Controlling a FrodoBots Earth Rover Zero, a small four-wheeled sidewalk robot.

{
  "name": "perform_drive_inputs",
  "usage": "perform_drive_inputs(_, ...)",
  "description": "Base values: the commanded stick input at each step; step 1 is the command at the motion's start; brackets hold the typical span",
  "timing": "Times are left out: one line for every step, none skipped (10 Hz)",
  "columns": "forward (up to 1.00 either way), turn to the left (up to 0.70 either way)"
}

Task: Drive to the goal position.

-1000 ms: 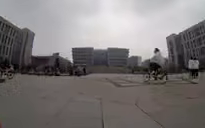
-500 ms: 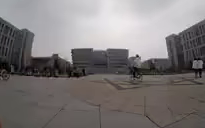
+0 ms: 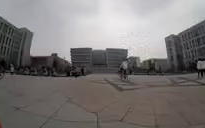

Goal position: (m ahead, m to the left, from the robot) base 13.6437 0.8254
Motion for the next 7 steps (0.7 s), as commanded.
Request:
perform_drive_inputs(0.70, -0.01)
perform_drive_inputs(0.70, -0.01)
perform_drive_inputs(0.70, -0.01)
perform_drive_inputs(0.70, -0.01)
perform_drive_inputs(0.70, -0.01)
perform_drive_inputs(0.70, -0.01)
perform_drive_inputs(0.70, -0.01)
